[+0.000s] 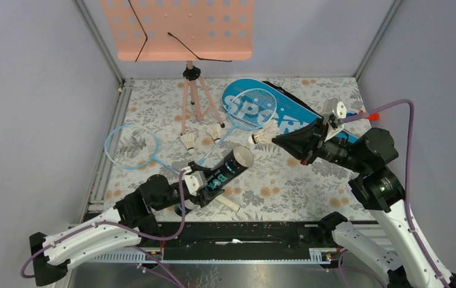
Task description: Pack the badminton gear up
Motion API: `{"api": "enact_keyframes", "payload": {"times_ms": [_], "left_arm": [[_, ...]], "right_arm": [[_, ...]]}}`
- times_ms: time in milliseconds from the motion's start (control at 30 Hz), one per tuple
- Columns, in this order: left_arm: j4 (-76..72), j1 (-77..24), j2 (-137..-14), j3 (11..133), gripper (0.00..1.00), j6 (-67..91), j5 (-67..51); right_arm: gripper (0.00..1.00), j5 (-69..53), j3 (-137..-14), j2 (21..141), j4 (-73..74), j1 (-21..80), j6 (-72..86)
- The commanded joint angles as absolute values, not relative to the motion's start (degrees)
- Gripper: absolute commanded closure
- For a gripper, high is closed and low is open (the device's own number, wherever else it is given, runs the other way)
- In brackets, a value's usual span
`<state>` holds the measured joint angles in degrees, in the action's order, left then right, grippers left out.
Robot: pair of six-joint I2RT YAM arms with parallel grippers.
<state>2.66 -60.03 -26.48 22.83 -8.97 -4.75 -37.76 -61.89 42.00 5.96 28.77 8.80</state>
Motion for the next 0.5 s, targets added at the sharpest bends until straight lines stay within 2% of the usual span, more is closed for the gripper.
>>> {"api": "enact_keyframes", "payload": {"times_ms": [0, 333, 467], "left_arm": [[-2.6, -60.2, -28.3, 25.2, 0.89, -11.6, -8.4], [-5.2, -60.1, -29.6, 24.9, 0.89, -12.9, -10.1], [-6.0, -60.1, -30.1, 24.8, 0.89, -13.4, -10.6]], "right_arm": [[1.00, -41.8, -61.5, 40.8, 3.8, 29.4, 14.7], [1.00, -38.2, -65.6, 43.7, 22.1, 35.7, 7.2], [1.00, -34.7, -64.7, 43.9, 23.2, 37.8, 5.7]]}}
